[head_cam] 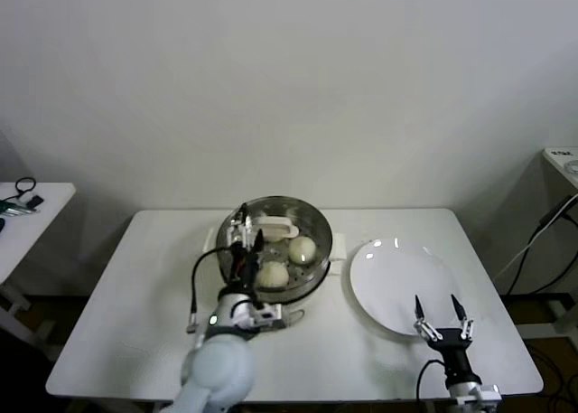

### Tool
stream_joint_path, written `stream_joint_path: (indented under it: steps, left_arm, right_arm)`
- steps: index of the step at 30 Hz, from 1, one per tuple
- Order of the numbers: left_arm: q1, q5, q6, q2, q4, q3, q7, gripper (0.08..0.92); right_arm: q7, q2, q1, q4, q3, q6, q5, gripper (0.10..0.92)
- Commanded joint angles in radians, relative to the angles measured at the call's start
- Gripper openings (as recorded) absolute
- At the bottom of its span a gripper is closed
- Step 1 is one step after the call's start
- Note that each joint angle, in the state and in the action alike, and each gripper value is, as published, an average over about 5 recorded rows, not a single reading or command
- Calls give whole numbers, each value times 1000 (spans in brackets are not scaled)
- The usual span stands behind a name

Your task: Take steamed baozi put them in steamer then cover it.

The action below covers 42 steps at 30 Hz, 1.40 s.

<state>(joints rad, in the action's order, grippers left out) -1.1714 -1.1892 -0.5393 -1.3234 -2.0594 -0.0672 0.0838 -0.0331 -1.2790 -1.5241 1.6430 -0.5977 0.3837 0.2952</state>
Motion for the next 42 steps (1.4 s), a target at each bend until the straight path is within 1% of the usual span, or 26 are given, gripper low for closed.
stream_joint_path:
  steps: [1, 6, 9, 12, 15, 21, 29, 42]
  left_arm:
    - [-208, 760, 272, 73, -140, -399, -167, 822]
    - [-294, 1192, 427, 99, -50, -639, -154, 823]
    - [-334, 1370, 503, 128, 36, -697, -160, 823]
    - [-351, 1447, 581, 137, 129, -684, -162, 823]
    - [-342, 1458, 633, 121, 213, -645, -161, 823]
    - [-306, 1450, 652, 71, 306, -569, -161, 823]
    - [-312, 1430, 658, 56, 335, -518, -152, 823]
    - [-333, 1421, 670, 41, 317, -491, -139, 823]
  right_arm:
    - [48, -5, 2, 26, 27, -17, 14, 823]
    - [47, -4, -6, 36, 25, -19, 12, 823]
    - [41, -2, -11, 30, 24, -16, 12, 823]
    - [35, -2, -11, 16, 22, -8, 12, 823]
    - [32, -2, -7, 4, 20, -3, 15, 823]
    - [28, -1, -4, -4, 19, -2, 21, 823]
    - [22, -3, -4, -2, 25, -2, 36, 823]
    - [23, -5, -3, -4, 24, 2, 36, 823]
